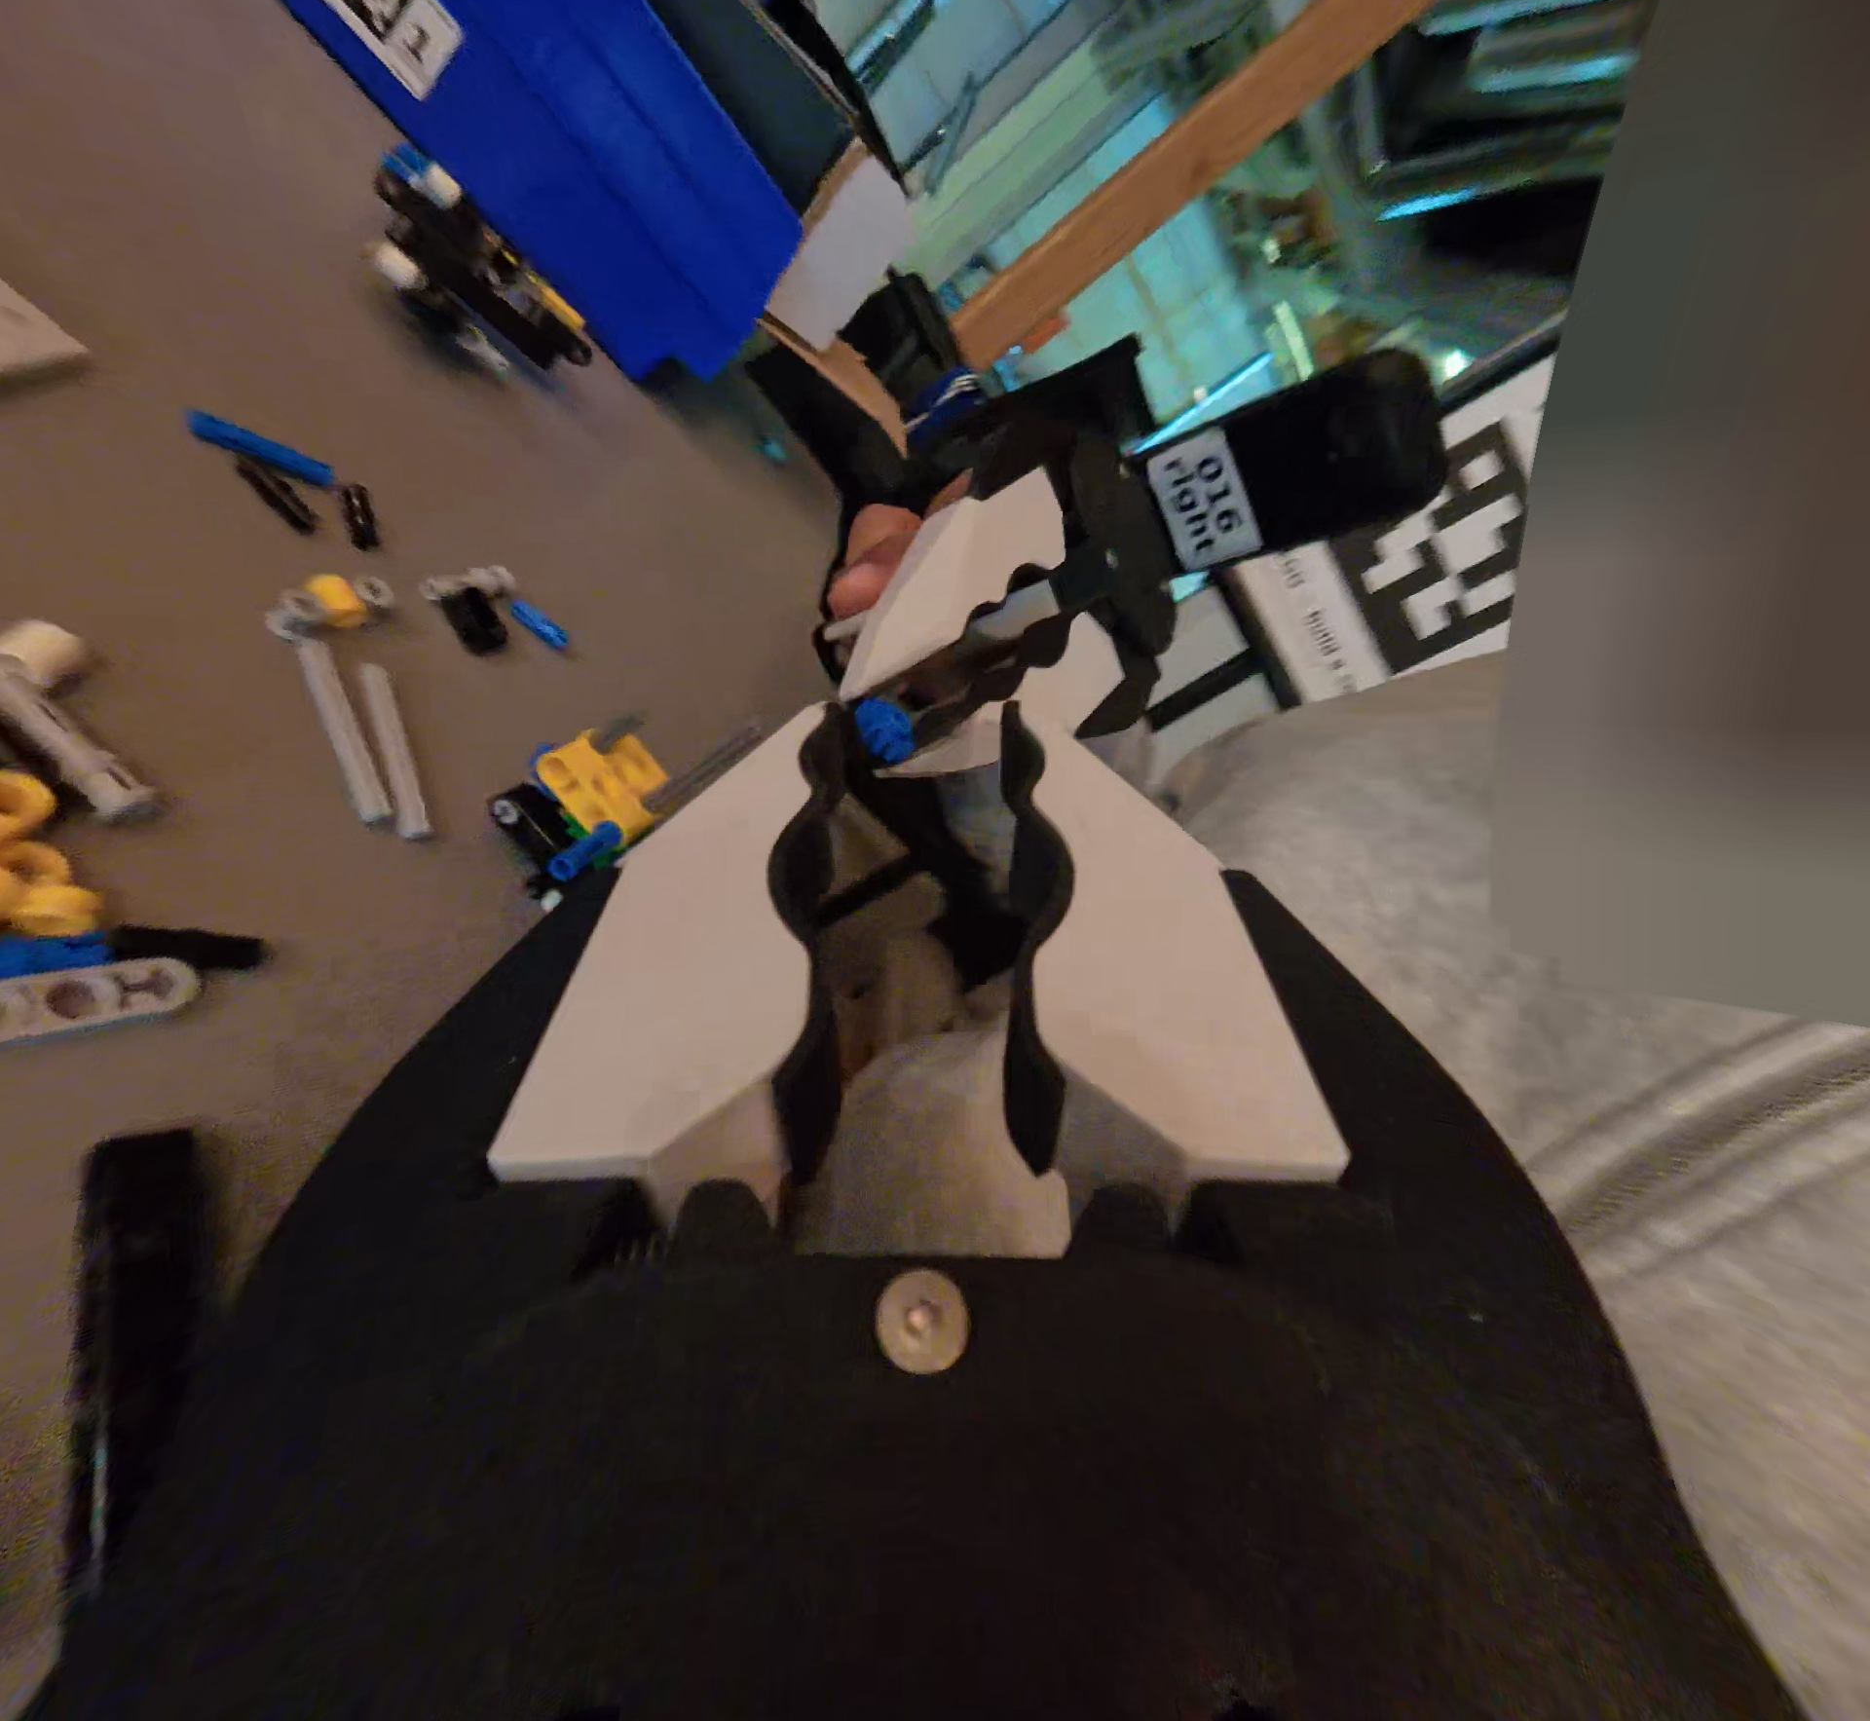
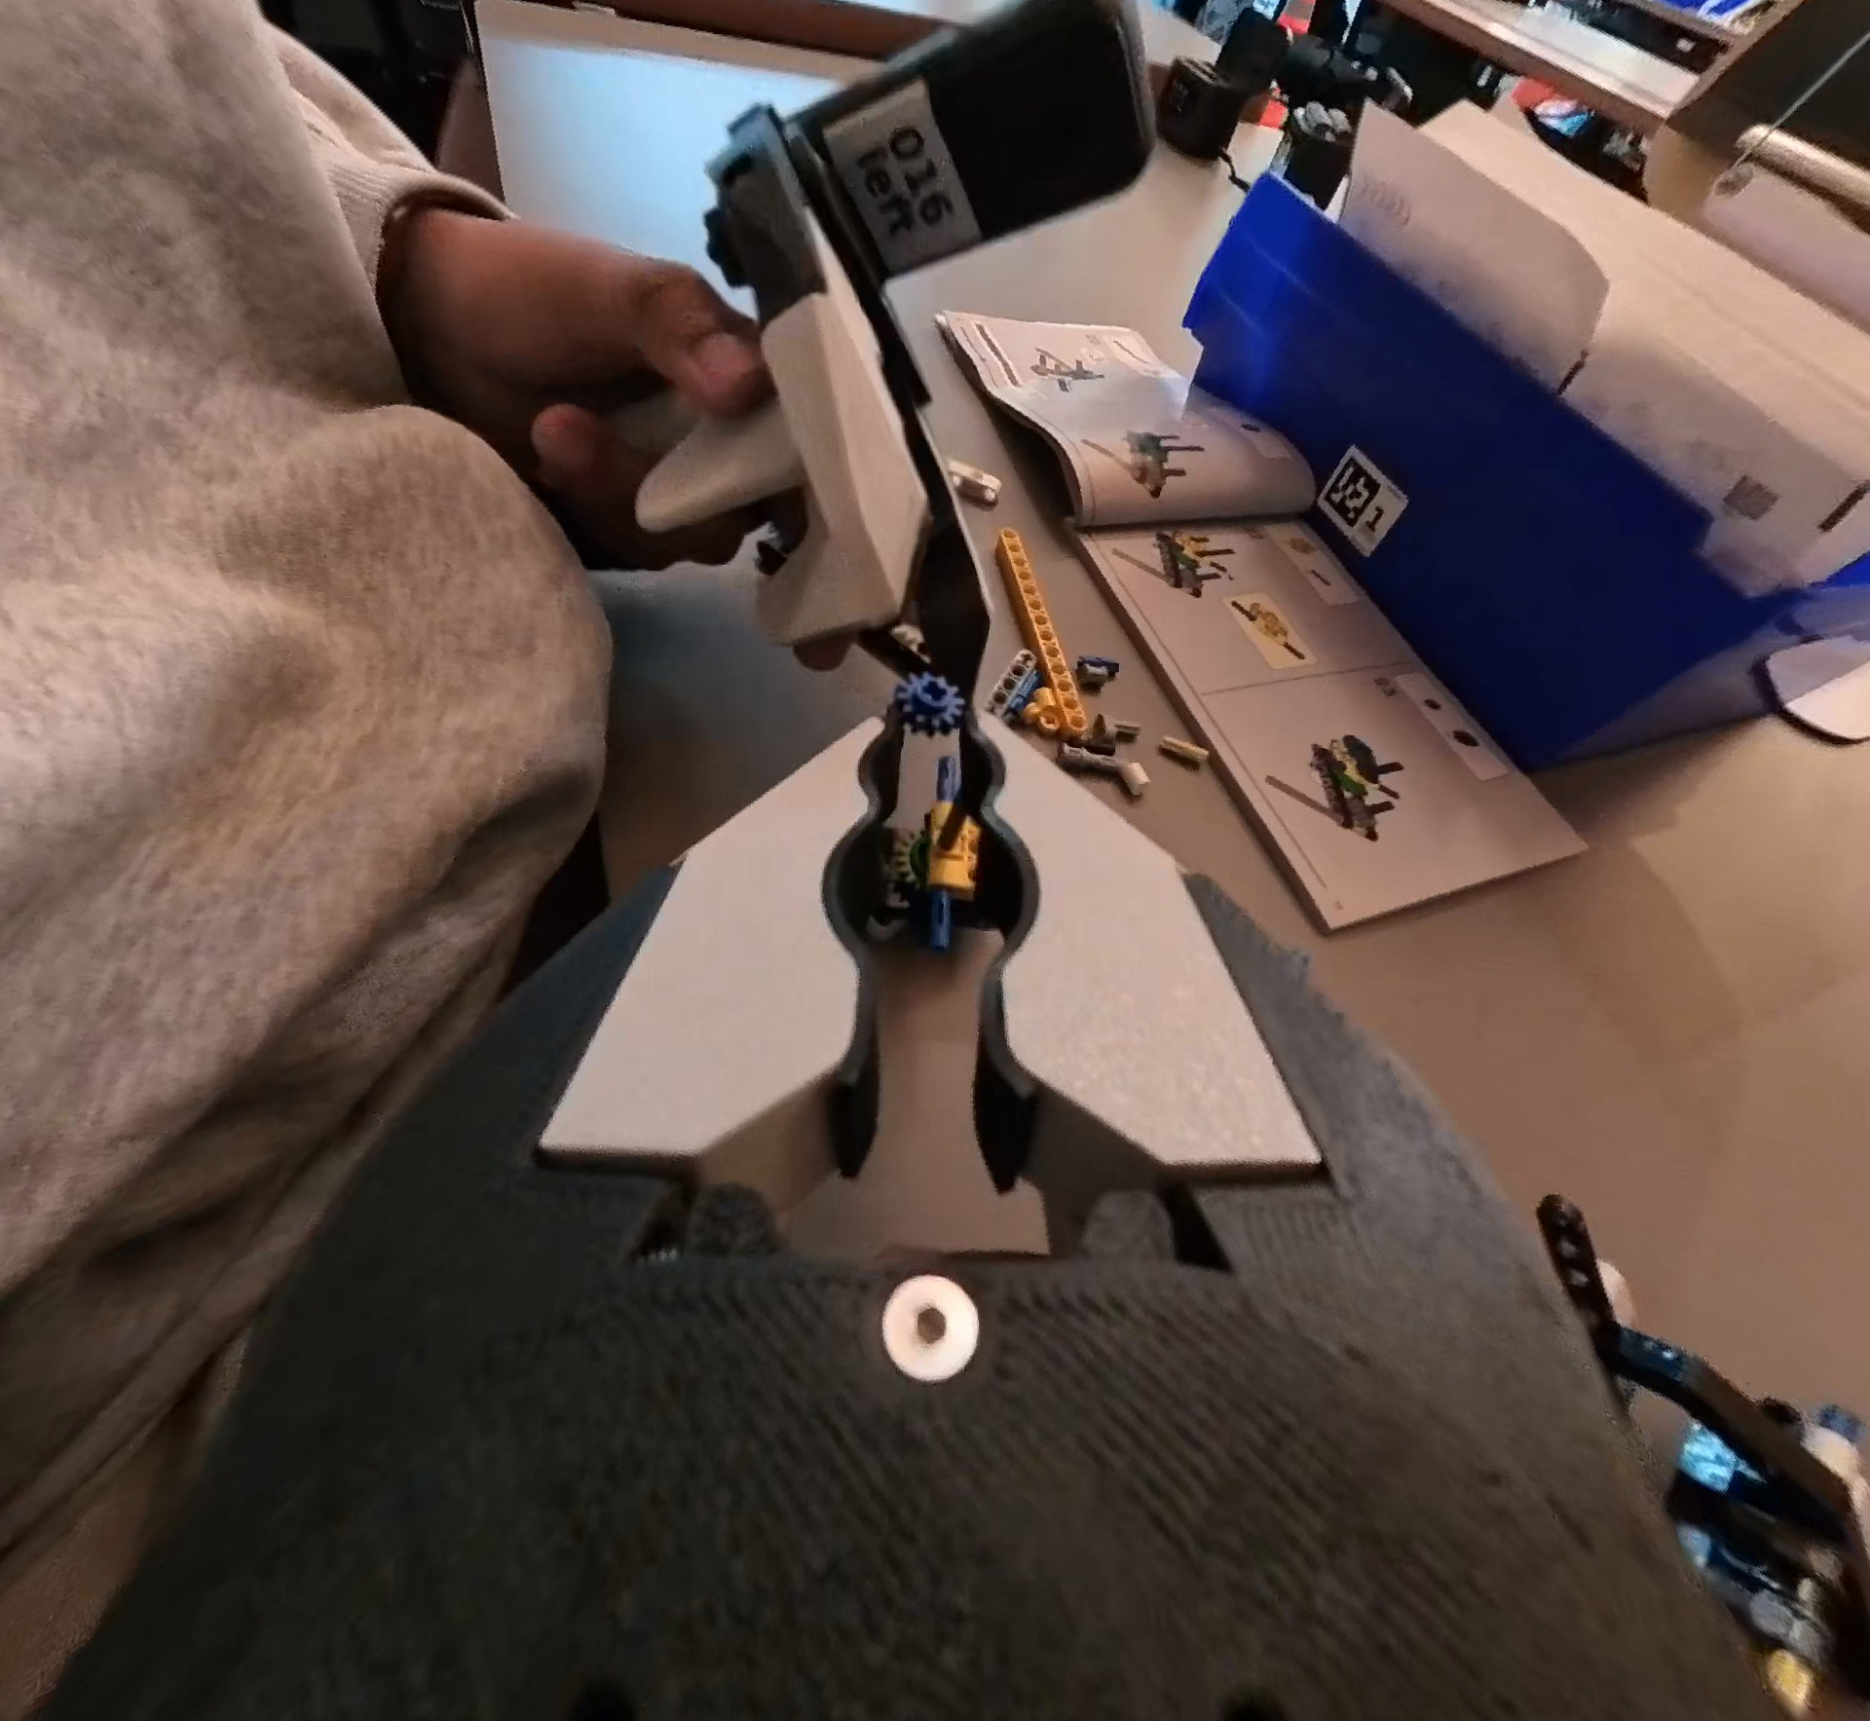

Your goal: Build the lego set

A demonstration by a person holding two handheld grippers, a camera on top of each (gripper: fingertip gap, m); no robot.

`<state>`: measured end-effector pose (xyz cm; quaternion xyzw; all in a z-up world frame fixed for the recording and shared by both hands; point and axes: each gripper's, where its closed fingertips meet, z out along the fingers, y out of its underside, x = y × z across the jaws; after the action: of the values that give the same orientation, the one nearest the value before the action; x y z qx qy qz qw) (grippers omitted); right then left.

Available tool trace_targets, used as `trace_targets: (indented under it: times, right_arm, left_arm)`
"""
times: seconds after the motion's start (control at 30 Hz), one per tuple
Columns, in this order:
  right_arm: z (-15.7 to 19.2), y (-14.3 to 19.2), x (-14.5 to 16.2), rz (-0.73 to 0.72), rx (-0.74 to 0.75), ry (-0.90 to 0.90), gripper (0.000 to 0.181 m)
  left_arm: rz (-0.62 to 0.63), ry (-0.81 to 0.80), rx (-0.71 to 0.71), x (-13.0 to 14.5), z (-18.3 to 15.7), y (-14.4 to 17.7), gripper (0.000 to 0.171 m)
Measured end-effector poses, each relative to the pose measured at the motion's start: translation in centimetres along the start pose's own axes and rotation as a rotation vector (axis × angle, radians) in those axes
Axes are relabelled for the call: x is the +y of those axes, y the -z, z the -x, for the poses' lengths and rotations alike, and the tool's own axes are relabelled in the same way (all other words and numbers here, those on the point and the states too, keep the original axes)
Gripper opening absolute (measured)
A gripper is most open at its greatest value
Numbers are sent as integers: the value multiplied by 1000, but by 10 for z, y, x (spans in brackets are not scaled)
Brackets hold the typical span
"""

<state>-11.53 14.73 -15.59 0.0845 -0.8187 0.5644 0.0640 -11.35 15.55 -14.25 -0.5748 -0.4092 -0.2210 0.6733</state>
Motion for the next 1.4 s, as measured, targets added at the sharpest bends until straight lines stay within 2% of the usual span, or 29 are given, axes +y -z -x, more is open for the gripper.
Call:
trace_targets:
  times: [0.1, 0.27, 0.37, 0.47, 0.57, 0.77, 0.97, 1.2, 1.4]
  right_arm:
    - [3, 1, -5, -24, -4, 33, 10]
    - [9, 2, -10, -38, 1, 98, 10]
    - [5, 5, -6, -9, 25, 110, 10]
    - [-14, 21, 16, 101, 112, 99, 10]
    - [-28, 45, 54, 253, 153, 31, 10]
    - [-23, 58, 111, 451, 111, -77, 10]
    - [-26, 57, 113, 435, 122, -80, 11]
    - [-35, 64, 114, 458, 215, -112, 25]
    - [-31, 74, 111, 450, 245, -224, 19]
  left_arm:
    - [-10, 87, 36, -1, -2, 3, 21]
    - [6, 111, 29, 3, -1, 5, 3]
    - [-9, 118, 29, 2, -1, 5, 6]
    - [-23, 81, 13, -1, -1, 7, 8]
    - [-23, 44, -17, -2, 0, 8, 7]
    - [-6, 22, -24, 0, -1, 4, 7]
    - [-5, 11, -31, 0, -1, 4, 7]
    - [0, 5, -20, -1, -1, 4, 8]
    - [0, 15, -16, -1, 2, 6, 7]
